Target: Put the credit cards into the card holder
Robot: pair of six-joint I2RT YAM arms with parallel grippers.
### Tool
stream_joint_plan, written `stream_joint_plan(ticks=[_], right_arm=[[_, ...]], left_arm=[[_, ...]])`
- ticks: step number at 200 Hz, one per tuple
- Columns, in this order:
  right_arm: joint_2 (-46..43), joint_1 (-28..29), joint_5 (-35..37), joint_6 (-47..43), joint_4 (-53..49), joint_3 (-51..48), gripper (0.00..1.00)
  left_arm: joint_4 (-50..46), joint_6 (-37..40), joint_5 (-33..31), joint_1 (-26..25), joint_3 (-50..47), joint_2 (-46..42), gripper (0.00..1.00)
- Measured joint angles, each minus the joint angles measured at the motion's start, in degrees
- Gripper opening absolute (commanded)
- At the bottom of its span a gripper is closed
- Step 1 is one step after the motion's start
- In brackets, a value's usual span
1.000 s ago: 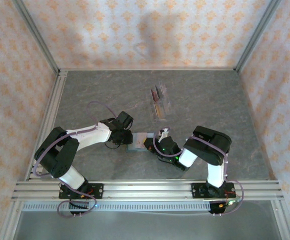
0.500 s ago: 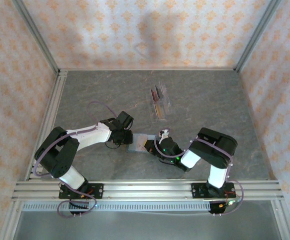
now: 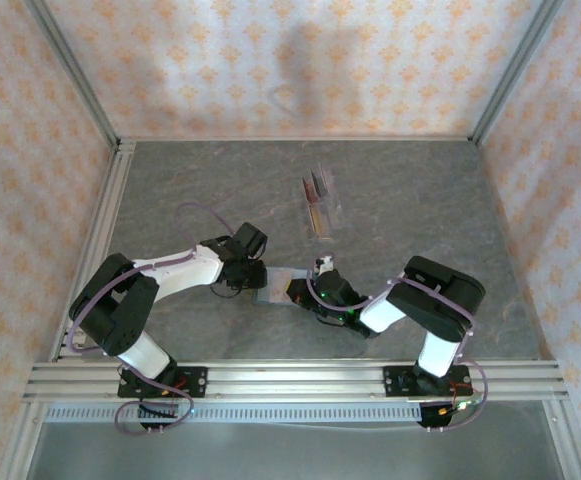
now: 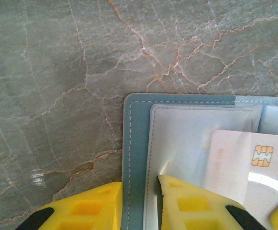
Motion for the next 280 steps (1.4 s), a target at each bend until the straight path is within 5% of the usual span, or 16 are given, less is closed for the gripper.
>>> stream_joint_plan(ticks=[126, 208, 280], right_arm=[[5.57, 0.13, -2.12, -1.25, -0.87, 6.97, 0.0], [5.92, 0.37, -3.61, -4.28, -2.12, 8.92, 0.18], [1.57, 0.7, -5.25, -9.42, -17.53, 13.75, 0.32]], left_arm=[[-0.09, -0.02, -2.01, 0.5, -0.02, -0.02, 0.25], [0.57, -1.14, 1.55, 3.85, -3.78, -4.46, 0.26], [0.59, -1.6, 3.32, 6.78, -5.92, -11.3, 0.21]])
